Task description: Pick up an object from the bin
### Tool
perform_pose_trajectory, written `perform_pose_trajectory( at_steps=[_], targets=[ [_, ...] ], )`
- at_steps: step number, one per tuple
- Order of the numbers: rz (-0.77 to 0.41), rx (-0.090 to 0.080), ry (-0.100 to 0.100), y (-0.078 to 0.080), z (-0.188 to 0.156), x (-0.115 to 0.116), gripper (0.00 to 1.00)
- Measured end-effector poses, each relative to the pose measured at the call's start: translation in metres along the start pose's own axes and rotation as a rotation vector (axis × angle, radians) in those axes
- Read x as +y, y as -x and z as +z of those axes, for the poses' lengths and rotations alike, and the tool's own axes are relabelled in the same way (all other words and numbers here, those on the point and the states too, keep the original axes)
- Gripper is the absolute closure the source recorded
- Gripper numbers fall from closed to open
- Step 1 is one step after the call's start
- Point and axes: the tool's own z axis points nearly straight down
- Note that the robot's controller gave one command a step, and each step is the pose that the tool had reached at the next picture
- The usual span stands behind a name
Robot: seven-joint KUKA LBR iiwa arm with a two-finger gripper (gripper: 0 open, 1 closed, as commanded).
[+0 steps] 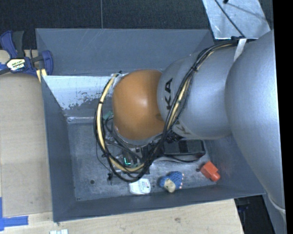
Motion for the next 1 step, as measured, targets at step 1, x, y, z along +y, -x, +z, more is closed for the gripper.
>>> perform_pose_trajectory(
  at_steps=[1],
  targets=[
    [0.136,-0.004,0.0,0.0051,-0.0091,-0.0323,0.0]
  ],
)
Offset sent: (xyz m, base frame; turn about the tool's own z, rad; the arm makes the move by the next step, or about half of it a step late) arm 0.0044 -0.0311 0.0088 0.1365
